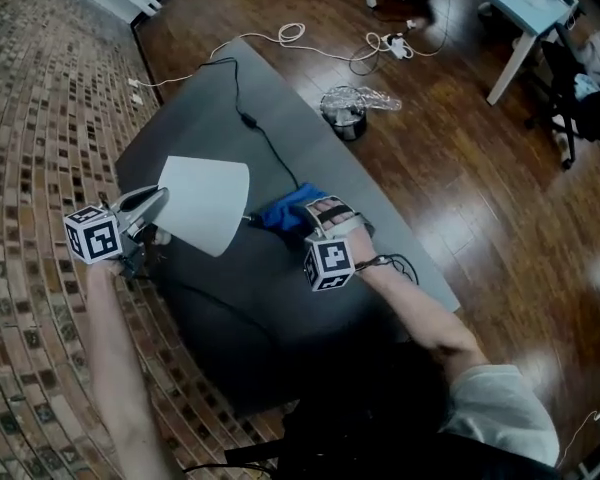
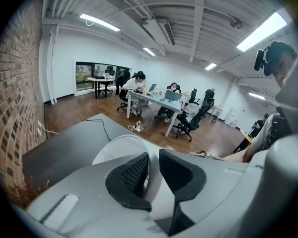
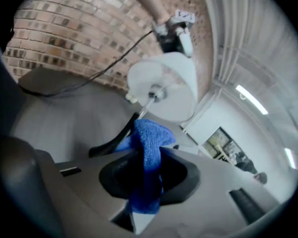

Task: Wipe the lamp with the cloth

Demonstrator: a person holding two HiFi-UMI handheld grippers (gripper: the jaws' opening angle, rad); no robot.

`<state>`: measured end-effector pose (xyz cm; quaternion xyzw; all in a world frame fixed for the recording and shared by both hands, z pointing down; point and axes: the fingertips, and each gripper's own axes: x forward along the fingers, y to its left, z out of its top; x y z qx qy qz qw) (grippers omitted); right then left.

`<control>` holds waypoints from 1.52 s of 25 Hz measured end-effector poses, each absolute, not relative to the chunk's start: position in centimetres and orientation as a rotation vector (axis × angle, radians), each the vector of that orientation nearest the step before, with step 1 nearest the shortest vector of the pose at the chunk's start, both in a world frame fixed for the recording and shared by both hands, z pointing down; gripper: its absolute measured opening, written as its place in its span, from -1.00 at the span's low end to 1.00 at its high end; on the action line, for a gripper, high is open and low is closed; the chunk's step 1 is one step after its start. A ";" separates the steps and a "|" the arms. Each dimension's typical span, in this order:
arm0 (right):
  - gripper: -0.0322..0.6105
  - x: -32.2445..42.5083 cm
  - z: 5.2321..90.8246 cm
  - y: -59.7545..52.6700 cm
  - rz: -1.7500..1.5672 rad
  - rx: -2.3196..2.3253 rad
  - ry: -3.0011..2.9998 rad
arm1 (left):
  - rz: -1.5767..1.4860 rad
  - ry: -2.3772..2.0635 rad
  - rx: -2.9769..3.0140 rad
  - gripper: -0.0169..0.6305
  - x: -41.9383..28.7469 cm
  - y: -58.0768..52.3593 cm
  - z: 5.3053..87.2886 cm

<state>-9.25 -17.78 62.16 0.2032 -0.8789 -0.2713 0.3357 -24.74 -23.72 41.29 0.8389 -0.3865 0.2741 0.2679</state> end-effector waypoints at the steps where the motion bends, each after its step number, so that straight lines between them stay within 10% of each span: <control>1: -0.63 -10.3 59.7 -18.2 -0.777 0.575 -2.354 | 0.743 -1.047 2.272 -0.73 -24.7 -23.7 41.1; 8: -0.63 -20.1 57.3 -16.5 -1.090 0.519 -2.468 | 0.766 -1.146 2.224 -0.71 -25.4 -22.9 42.0; 20: -0.66 -4.0 66.9 -18.1 -0.755 0.444 -2.177 | 0.771 -1.191 2.218 -0.71 -25.8 -23.3 41.9; 38: -0.65 -11.1 57.8 -13.2 -1.025 0.558 -2.259 | 0.941 -1.309 1.996 -0.69 -22.8 -27.1 41.6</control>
